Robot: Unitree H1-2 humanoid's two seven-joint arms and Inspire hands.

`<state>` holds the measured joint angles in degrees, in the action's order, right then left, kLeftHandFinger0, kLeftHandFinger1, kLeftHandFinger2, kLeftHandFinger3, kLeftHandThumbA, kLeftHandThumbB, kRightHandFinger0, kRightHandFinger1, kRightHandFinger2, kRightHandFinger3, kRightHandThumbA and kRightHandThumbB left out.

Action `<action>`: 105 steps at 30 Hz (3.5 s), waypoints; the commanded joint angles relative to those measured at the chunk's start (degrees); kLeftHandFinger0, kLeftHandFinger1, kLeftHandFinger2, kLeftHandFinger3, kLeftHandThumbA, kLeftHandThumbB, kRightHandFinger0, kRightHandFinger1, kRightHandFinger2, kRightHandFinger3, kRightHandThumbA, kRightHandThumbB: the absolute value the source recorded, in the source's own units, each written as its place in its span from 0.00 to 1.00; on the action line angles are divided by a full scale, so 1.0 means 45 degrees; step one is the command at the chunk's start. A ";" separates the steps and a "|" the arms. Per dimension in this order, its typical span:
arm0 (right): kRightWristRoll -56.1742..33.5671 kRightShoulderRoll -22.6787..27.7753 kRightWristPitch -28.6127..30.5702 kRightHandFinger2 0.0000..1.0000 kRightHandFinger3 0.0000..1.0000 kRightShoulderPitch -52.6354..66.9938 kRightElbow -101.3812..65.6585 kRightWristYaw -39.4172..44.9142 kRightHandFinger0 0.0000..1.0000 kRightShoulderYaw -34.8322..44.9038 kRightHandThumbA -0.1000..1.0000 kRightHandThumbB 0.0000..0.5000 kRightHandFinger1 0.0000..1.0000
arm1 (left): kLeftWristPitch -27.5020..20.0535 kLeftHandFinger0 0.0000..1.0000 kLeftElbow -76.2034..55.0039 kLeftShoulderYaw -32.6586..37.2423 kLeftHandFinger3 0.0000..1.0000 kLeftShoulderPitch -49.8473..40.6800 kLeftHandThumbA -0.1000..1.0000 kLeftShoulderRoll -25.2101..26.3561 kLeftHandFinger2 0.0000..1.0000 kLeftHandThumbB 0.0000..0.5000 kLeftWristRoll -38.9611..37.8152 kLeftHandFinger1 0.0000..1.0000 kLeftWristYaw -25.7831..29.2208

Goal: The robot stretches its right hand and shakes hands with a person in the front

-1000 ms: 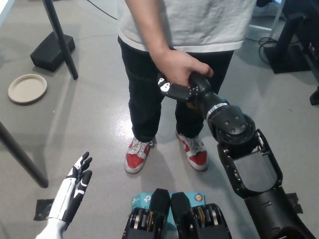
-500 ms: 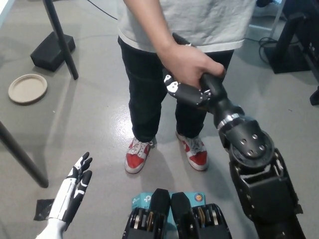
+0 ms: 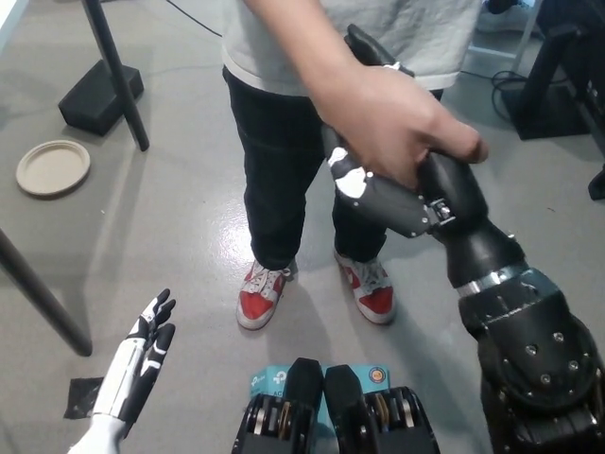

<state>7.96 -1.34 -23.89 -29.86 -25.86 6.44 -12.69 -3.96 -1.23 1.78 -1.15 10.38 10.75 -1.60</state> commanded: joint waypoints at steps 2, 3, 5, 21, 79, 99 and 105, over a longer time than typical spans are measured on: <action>0.0494 0.0016 0.0146 1.00 1.00 -0.0920 0.2664 -0.0270 1.00 0.0126 0.36 0.39 1.00 | -0.0335 1.00 -0.0199 -0.0059 1.00 0.0288 1.00 0.0078 1.00 0.09 0.0026 1.00 0.0063; 0.0424 -0.0010 0.0646 1.00 1.00 -0.1115 0.4134 -0.0450 1.00 0.0258 0.36 0.36 1.00 | -0.0375 1.00 -0.0207 -0.0042 1.00 0.0286 1.00 0.0100 1.00 0.08 0.0101 1.00 0.0083; 0.0441 -0.0024 0.1197 1.00 1.00 -0.1521 0.6070 -0.0692 1.00 0.0363 0.35 0.36 1.00 | -0.0365 1.00 -0.0240 -0.0057 1.00 0.0285 1.00 0.0089 1.00 0.09 0.0114 1.00 0.0118; 0.0472 0.0033 0.3000 1.00 1.00 -0.4200 1.3201 -0.1449 1.00 0.0614 0.45 0.46 1.00 | -0.0109 1.00 -0.0413 -0.0033 1.00 0.0388 1.00 0.0073 1.00 0.07 0.0050 1.00 0.0035; 0.0609 0.0437 0.3015 1.00 1.00 -0.6100 1.5170 -0.0855 1.00 0.0508 0.48 0.50 1.00 | -0.0015 1.00 -0.0416 0.0029 1.00 0.0812 1.00 0.0230 1.00 0.07 0.0110 1.00 -0.0106; 0.0401 0.1879 0.3210 1.00 1.00 -0.0680 0.5575 0.0053 1.00 0.0445 1.00 1.00 1.00 | 0.0016 1.00 -0.0354 -0.0022 1.00 0.0893 1.00 0.0227 1.00 0.06 -0.0083 1.00 -0.0135; 0.0011 0.2280 0.3385 1.00 1.00 0.1363 0.4238 0.0142 1.00 0.1198 1.00 0.98 1.00 | -0.0061 1.00 -0.0258 -0.0050 1.00 0.0835 1.00 0.0197 1.00 0.07 -0.0085 1.00 -0.0074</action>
<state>10.62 7.68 -11.85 -26.42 -2.66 6.45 -9.46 -3.33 -1.38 1.95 1.97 10.60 10.46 -1.83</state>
